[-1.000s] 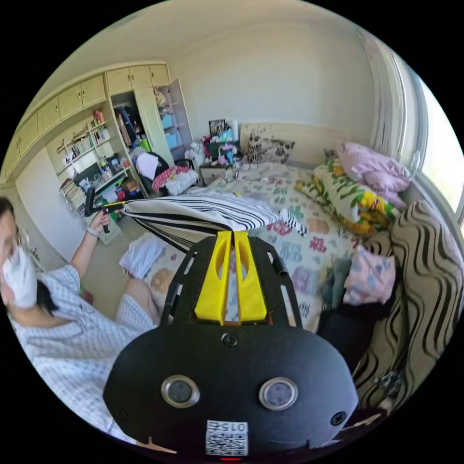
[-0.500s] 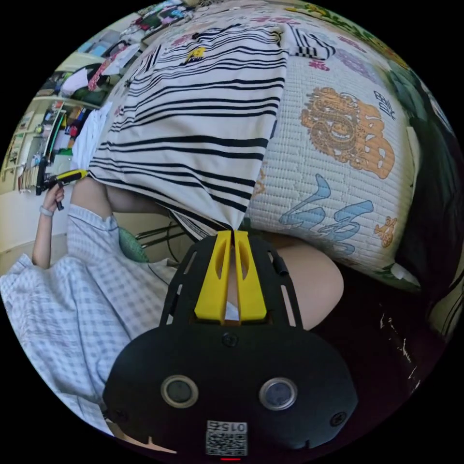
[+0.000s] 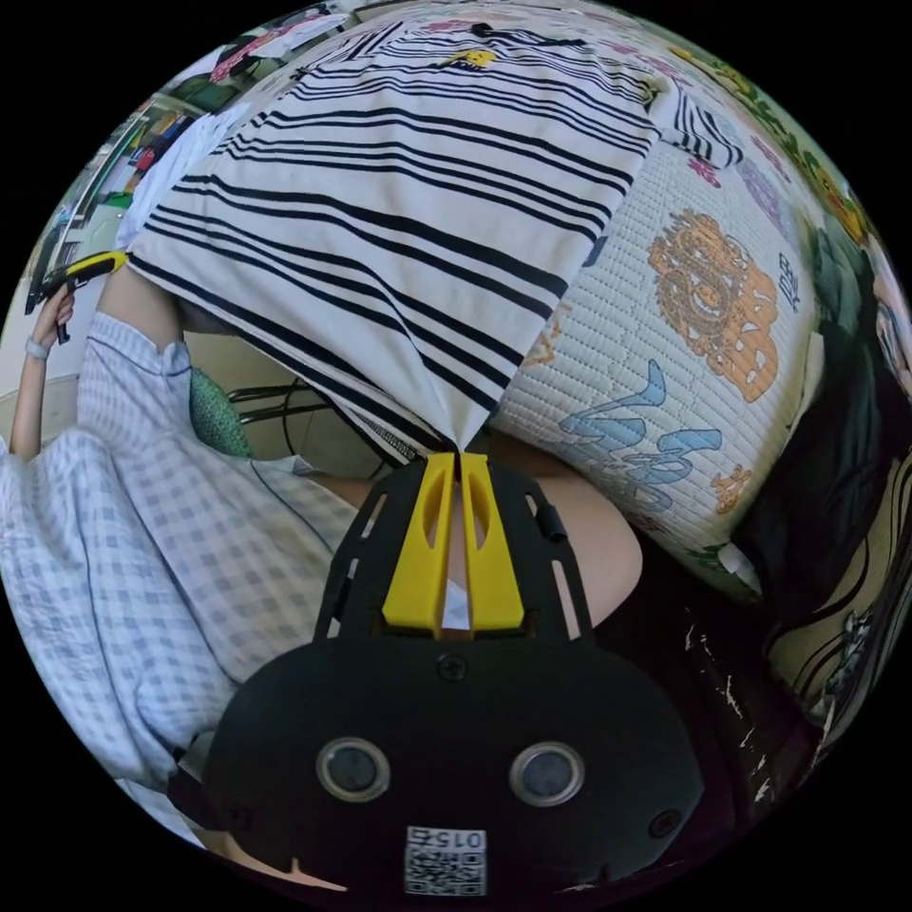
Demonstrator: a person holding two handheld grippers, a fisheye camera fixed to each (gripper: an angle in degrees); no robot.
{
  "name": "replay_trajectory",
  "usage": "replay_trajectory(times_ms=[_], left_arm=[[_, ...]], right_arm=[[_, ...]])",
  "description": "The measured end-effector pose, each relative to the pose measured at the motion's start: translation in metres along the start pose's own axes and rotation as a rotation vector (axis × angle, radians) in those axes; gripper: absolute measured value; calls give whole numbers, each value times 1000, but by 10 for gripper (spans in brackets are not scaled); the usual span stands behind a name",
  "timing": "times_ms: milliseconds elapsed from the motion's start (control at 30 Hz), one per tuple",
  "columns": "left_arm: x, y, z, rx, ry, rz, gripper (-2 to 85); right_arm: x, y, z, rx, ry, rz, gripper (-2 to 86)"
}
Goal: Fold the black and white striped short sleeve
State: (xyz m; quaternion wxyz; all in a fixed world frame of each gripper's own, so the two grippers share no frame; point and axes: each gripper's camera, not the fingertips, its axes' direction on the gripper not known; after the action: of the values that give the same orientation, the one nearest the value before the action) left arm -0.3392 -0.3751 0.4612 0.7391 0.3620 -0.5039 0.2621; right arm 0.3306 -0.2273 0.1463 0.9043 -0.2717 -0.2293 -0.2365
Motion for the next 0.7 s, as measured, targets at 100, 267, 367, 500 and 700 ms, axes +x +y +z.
replay_trajectory(times_ms=[100,267,367,500,700], left_arm=[[-13,11,-15,36,73,-24,-2],[-68,-3,-48,229,304,-168,-3],[-82,-68,-95,367,348,-162,-5],[-69,-159,-227,699,193,-195,-7],[-65,-160,-381,1004,324,-113,-8]], right_arm=[[-4,2,-4,-15,-4,-17,-2],[32,7,-50,103,-120,80,-7],[82,-6,-137,289,-198,174,-8],[113,-30,-316,507,1,259,-7],[77,0,-487,747,108,190,-5]])
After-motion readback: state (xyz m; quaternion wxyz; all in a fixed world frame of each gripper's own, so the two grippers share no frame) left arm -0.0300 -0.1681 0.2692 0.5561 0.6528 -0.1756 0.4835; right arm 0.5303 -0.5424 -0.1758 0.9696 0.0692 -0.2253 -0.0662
